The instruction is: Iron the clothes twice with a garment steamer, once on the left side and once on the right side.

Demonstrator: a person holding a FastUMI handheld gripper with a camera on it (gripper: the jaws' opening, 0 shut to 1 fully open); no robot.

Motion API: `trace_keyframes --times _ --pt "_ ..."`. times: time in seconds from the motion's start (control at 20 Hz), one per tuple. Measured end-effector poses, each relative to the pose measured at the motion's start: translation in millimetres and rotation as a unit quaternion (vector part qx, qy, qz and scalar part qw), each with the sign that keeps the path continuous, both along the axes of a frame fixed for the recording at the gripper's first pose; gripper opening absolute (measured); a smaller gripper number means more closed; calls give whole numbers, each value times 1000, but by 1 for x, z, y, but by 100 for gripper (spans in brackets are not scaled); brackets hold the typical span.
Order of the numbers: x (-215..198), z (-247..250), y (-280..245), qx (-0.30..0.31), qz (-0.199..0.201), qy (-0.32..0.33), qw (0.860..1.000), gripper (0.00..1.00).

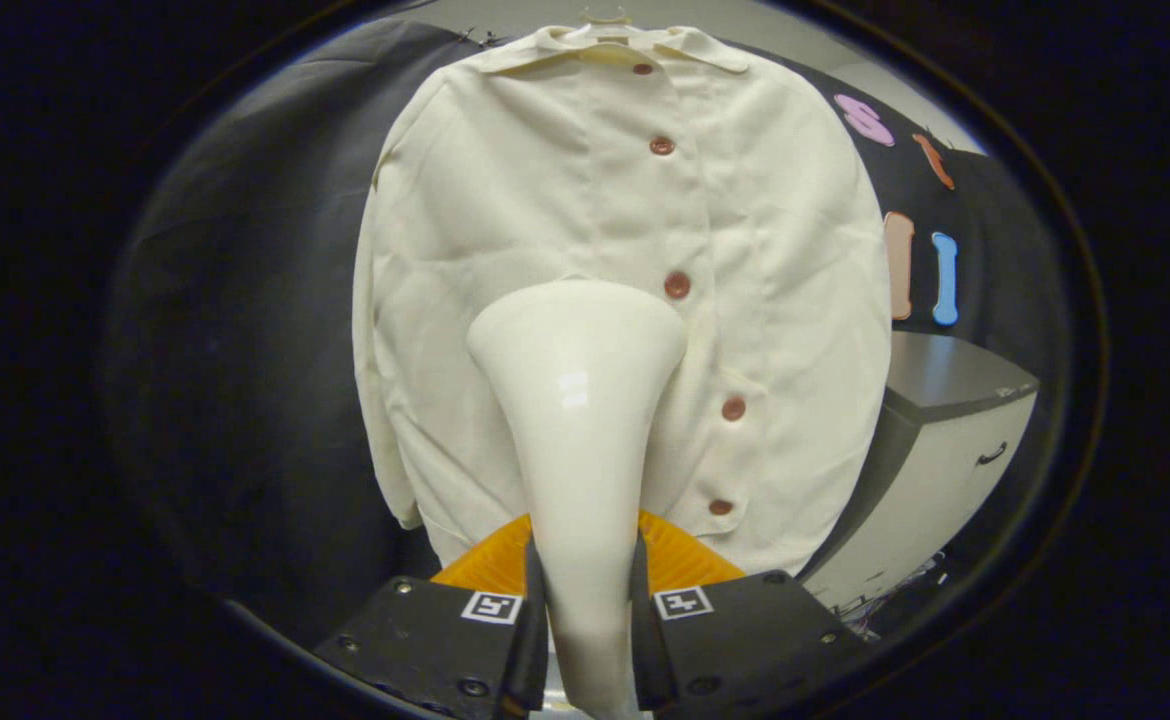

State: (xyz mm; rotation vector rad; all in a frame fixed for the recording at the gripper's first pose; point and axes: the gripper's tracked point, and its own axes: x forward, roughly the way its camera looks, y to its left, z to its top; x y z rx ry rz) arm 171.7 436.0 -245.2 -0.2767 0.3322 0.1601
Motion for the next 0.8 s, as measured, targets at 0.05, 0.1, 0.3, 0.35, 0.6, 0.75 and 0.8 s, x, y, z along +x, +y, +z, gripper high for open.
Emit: trace_keyframes --times 0.05,0.1,0.3,0.35,0.6,0.75,0.8 --pt "0 -6 -1 -4 1 3 1000 34" --pt "-2 -14 -3 -9 1 10 1000 34" --pt "-9 -47 -11 -17 -2 44 999 34" --pt "-10 -54 -14 -21 -3 50 999 34" --pt "-16 -83 -28 -34 -10 78 996 34" --pt "-20 -97 -34 -39 -15 96 995 34" --pt "-21 -101 -36 -37 -17 99 994 34"
